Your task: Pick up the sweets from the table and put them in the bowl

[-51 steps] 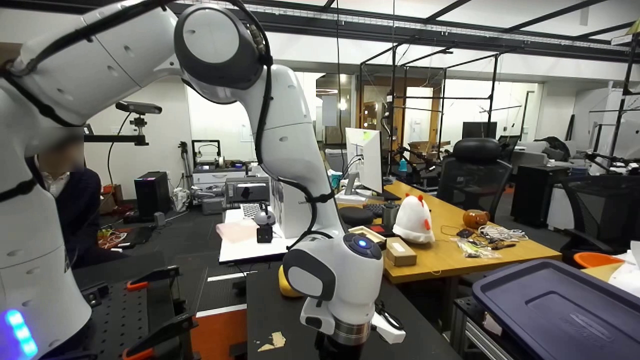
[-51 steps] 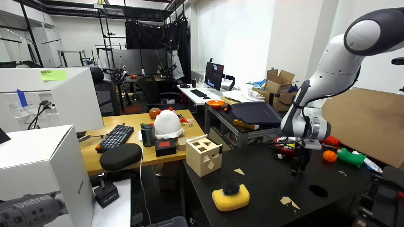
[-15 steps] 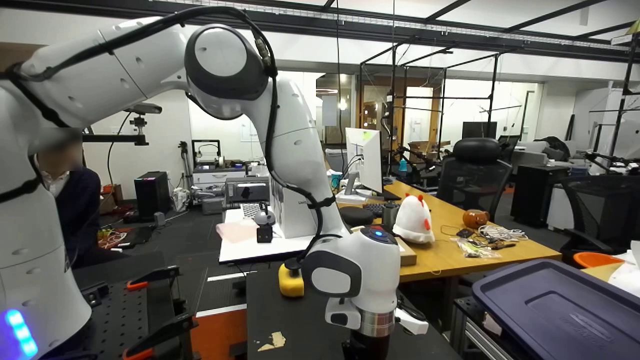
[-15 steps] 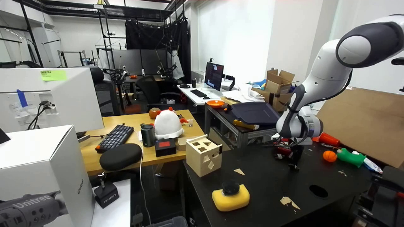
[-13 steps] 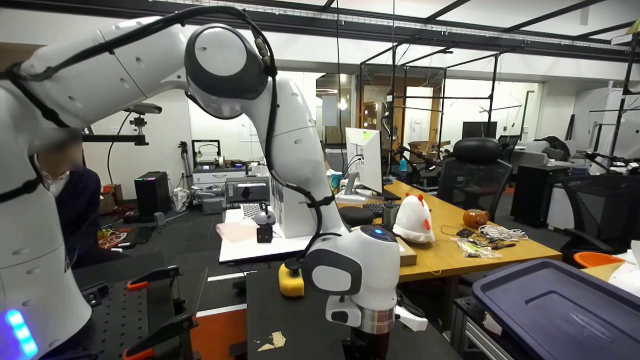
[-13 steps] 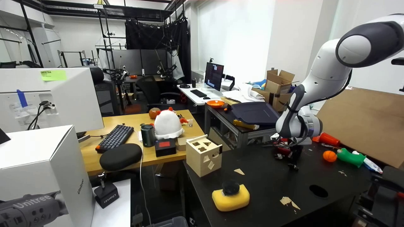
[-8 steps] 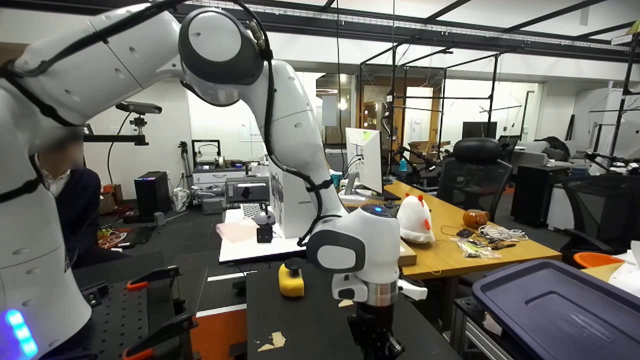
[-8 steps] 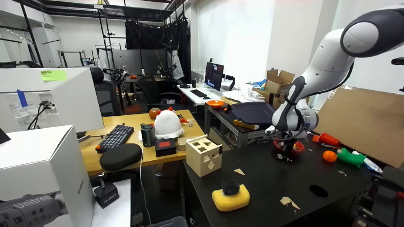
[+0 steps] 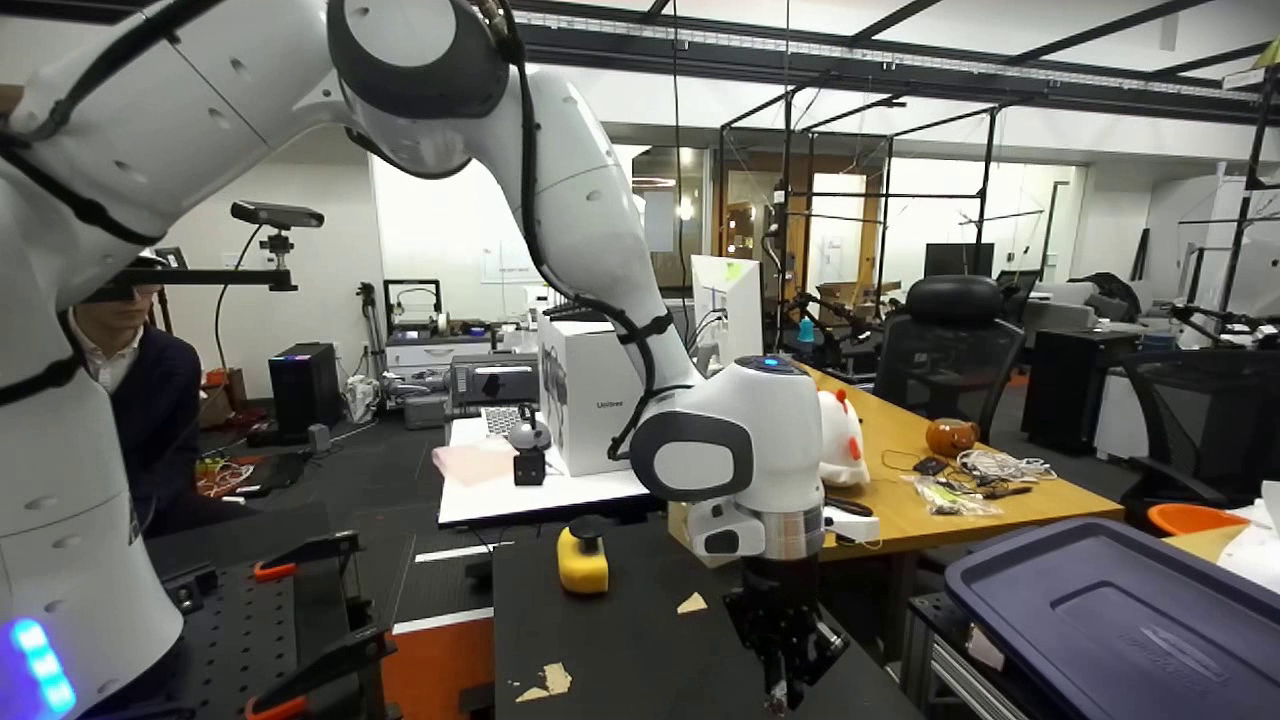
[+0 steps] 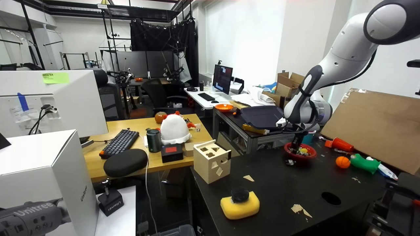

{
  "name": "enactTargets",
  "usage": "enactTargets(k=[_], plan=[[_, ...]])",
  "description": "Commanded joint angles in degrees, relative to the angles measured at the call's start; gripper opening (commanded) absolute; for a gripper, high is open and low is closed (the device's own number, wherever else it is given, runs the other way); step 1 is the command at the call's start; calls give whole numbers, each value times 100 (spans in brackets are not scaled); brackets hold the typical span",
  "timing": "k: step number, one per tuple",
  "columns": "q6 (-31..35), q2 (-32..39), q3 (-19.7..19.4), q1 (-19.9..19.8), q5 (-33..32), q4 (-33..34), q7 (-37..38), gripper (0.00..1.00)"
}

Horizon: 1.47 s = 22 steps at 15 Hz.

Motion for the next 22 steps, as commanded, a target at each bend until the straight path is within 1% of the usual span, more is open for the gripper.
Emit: enactTargets(k=[1, 2, 4, 6, 7, 8, 9, 12, 13, 14, 15, 18, 20, 21, 22], plan=[[-120, 3, -513, 221, -444, 88, 336, 6], [-133, 55, -728, 333, -585, 145, 490, 6], [-159, 133, -1029, 456, -844, 292, 683, 6], [-156, 166, -1153, 490, -1020, 424, 775, 6], [-178, 151, -1089, 423, -1064, 493, 702, 48], [-154, 137, -988, 346, -1066, 539, 622, 49], [-146, 135, -921, 301, -1069, 570, 586, 55], [-142, 98, -593, 97, -1015, 595, 377, 78], [-153, 96, -463, 25, -995, 598, 301, 84], [-133, 83, -288, -82, -960, 595, 192, 93], [-135, 93, -154, -163, -938, 604, 104, 99], [-148, 109, 288, -471, -794, 628, -187, 100], [-228, 109, 589, -694, -746, 666, -527, 100], [-308, 94, 906, -959, -746, 719, -996, 100], [-383, 114, 1092, -1122, -746, 772, -1381, 100]])
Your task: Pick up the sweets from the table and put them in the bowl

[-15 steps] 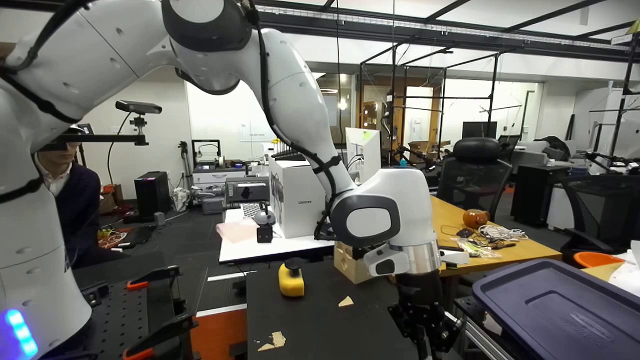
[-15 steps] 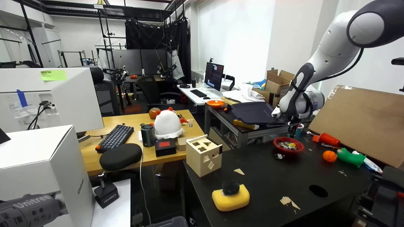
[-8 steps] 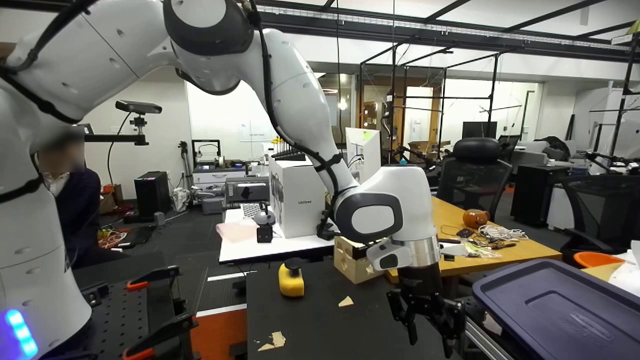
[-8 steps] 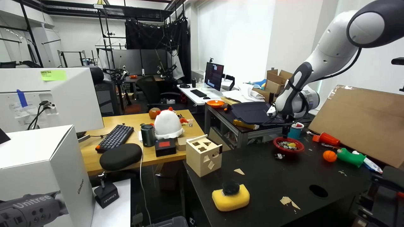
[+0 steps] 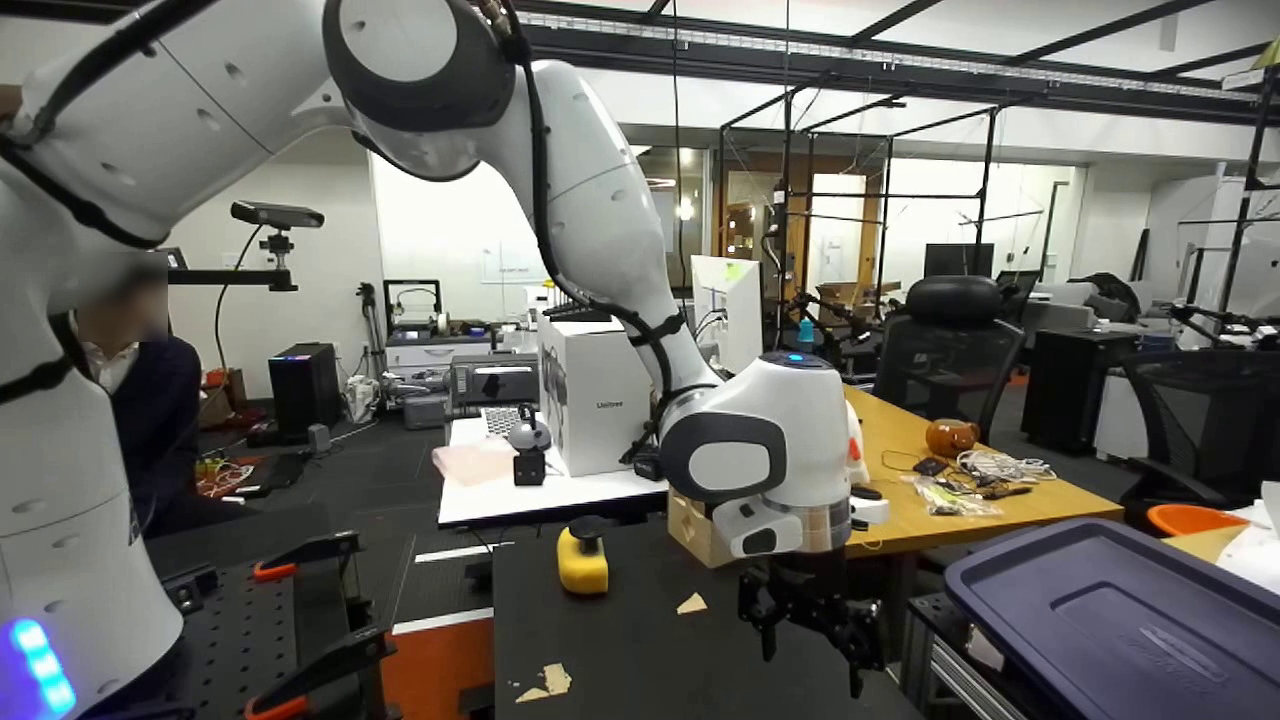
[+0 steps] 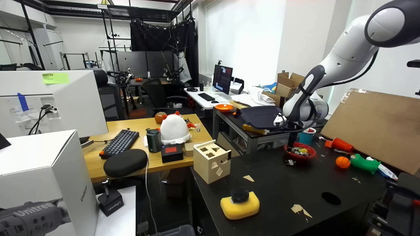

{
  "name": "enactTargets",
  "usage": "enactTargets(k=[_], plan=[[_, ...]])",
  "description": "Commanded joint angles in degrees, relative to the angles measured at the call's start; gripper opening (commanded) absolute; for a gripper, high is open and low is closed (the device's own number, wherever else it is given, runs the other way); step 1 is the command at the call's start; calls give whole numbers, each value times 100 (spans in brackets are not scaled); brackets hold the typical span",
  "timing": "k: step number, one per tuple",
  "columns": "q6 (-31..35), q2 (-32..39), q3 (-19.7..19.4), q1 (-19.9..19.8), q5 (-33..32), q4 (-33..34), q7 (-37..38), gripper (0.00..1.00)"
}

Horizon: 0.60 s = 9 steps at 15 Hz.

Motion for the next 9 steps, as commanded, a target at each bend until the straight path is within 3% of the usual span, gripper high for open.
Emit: enactTargets(k=[1, 5, 9], plan=[[-403, 3, 714, -643, 149, 256, -1275, 100], [-1220, 95, 964, -978, 230, 498, -2691, 100], [-2370, 278, 659, -897, 132, 915, -3715, 100]])
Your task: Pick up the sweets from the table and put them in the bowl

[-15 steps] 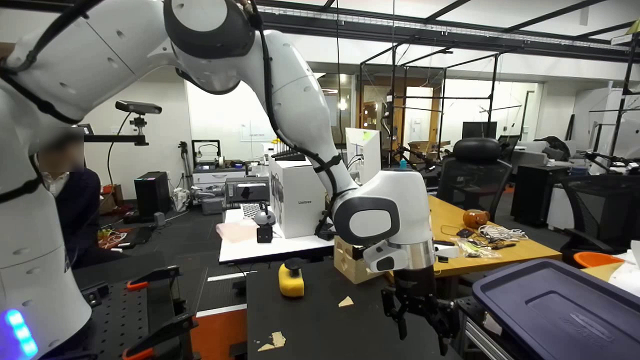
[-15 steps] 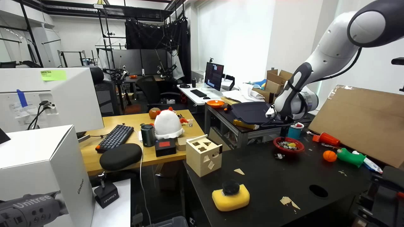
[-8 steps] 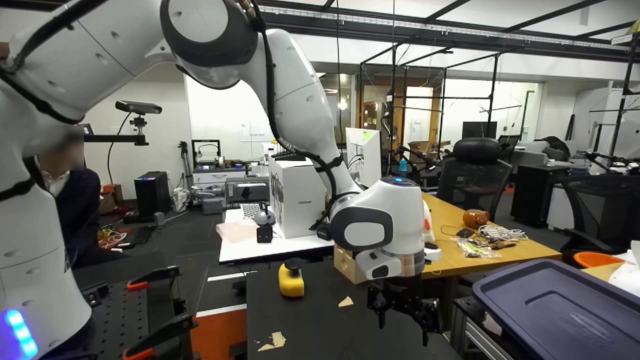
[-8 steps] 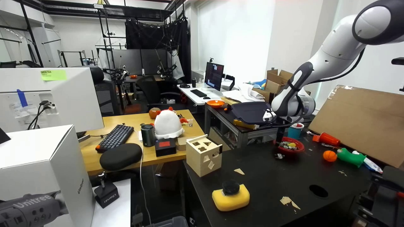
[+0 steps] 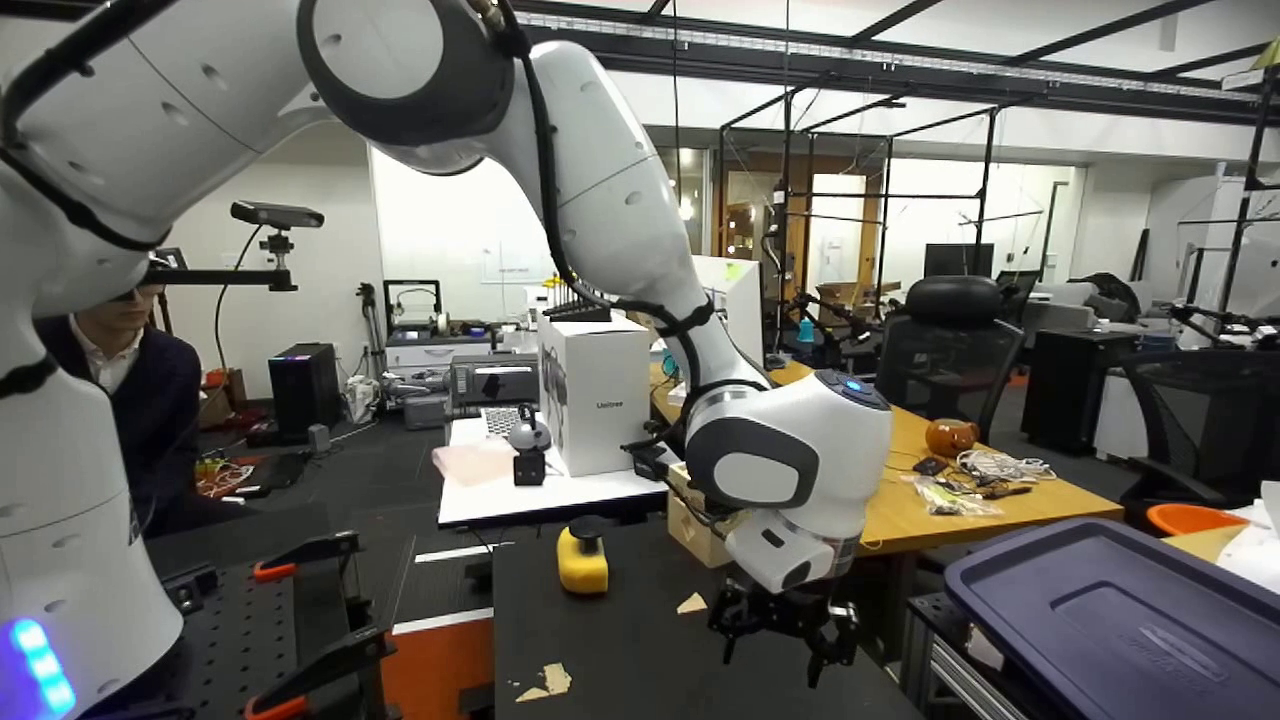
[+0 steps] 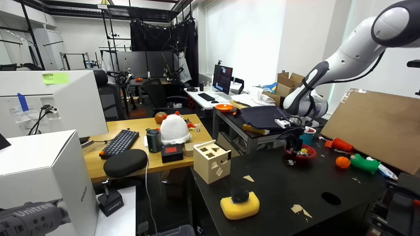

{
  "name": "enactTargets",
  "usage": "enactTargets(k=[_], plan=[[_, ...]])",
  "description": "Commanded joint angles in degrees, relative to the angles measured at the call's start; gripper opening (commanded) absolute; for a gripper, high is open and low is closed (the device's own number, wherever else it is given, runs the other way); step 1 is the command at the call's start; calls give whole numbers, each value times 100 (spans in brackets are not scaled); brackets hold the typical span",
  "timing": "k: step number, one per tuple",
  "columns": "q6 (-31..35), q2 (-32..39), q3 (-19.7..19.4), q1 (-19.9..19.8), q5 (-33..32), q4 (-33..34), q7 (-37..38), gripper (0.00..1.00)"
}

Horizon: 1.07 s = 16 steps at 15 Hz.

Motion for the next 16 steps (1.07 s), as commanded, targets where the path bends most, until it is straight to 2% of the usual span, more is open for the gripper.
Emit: enactTargets(k=[1, 4, 9, 16], plan=[[-917, 239, -254, 97, 3, 514, -799, 100], [-1236, 456, -529, 321, -87, 839, -1044, 100], [-1198, 895, -809, 687, -190, 1402, -965, 100], [-1309, 1384, -1061, 913, -370, 1927, -852, 100]])
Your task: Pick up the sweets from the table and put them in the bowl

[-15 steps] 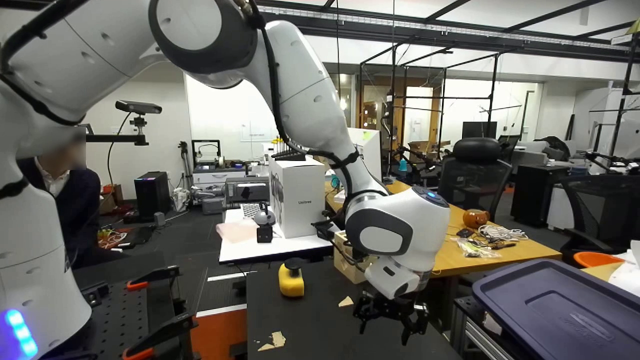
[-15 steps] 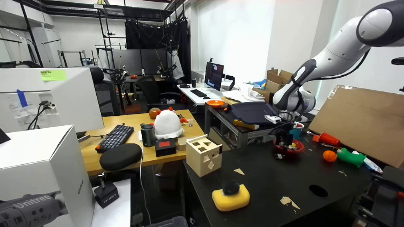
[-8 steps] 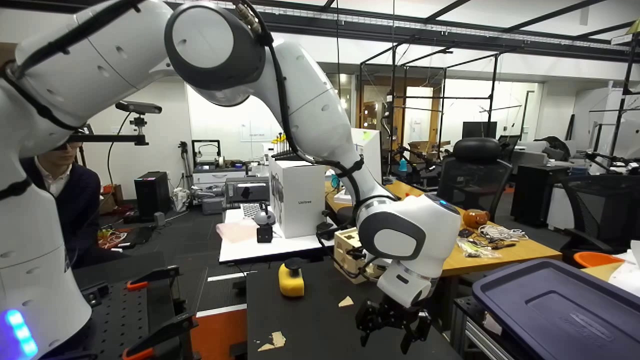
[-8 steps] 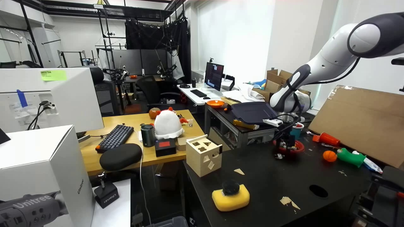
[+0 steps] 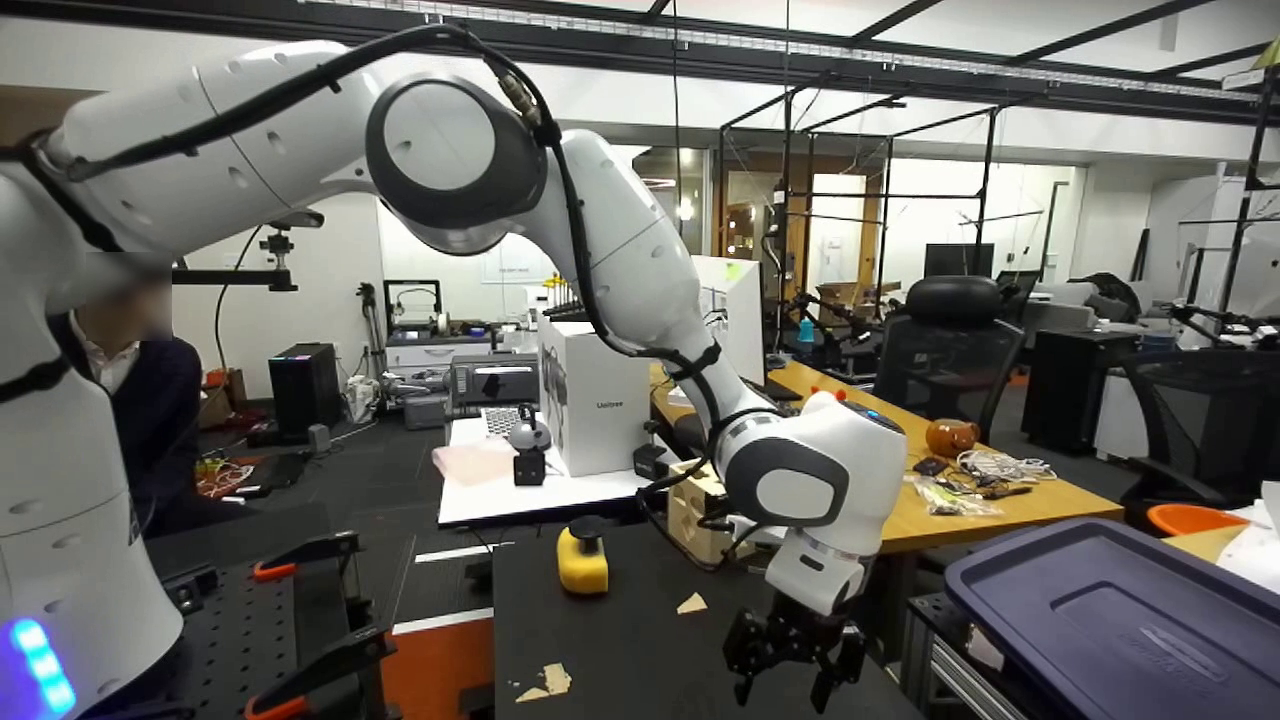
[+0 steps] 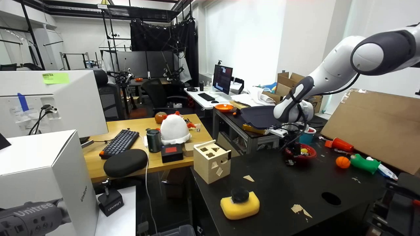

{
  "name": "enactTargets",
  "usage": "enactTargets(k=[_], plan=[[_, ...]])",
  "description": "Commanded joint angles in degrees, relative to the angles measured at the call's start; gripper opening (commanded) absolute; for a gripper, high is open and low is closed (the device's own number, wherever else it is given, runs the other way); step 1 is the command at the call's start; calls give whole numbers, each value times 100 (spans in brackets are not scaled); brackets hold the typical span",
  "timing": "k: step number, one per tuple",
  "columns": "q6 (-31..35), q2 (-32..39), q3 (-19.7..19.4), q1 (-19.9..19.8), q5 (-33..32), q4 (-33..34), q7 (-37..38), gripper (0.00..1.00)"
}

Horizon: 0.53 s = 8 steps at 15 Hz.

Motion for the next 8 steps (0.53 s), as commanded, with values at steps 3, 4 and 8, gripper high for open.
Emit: enactTargets(k=[3, 4, 8], plan=[[-169, 421, -339, 169, -230, 490, 298, 100], [-143, 470, -375, 182, -232, 522, 348, 100], [-116, 630, -438, 205, -247, 679, 497, 100]])
